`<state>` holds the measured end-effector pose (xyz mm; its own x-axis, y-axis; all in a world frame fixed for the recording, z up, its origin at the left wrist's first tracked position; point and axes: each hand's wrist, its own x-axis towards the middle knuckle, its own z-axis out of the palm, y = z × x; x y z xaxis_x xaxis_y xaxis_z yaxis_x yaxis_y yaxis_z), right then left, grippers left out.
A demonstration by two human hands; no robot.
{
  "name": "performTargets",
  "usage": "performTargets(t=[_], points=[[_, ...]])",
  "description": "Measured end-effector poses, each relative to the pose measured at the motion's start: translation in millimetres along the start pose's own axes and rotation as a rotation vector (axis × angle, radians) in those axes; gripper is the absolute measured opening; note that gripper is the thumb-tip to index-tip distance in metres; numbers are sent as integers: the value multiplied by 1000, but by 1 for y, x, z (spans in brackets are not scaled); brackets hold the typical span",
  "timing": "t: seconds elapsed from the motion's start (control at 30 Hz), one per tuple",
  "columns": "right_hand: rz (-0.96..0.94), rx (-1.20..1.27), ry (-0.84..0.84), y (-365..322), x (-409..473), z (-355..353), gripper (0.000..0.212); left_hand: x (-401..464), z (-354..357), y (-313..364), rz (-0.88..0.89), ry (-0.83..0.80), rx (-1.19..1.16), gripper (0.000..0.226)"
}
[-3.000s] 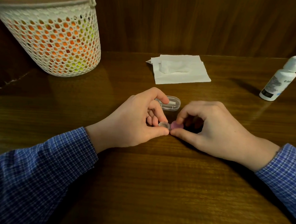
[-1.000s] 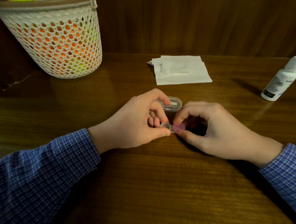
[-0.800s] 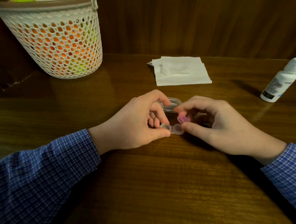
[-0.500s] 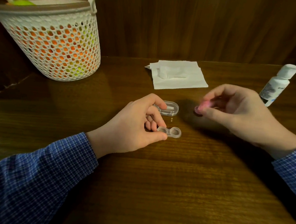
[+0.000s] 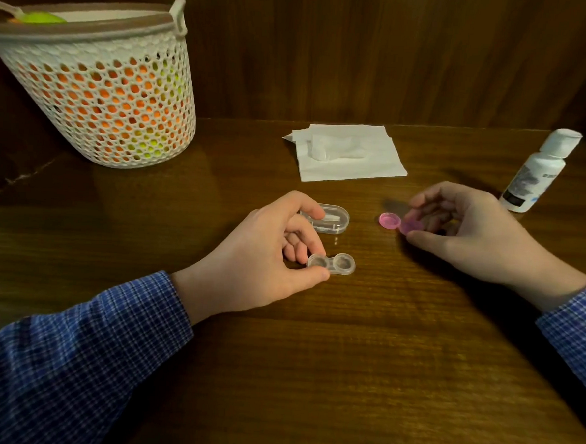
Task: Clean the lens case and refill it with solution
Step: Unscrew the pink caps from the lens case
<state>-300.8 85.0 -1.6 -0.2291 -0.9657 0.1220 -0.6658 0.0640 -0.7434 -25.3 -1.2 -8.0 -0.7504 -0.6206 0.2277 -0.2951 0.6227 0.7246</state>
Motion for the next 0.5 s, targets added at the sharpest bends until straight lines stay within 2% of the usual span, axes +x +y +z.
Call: performTargets(t=[0.5], points=[[10,-24,51,4,4,6,35,1,0,0,9,3,2,60]])
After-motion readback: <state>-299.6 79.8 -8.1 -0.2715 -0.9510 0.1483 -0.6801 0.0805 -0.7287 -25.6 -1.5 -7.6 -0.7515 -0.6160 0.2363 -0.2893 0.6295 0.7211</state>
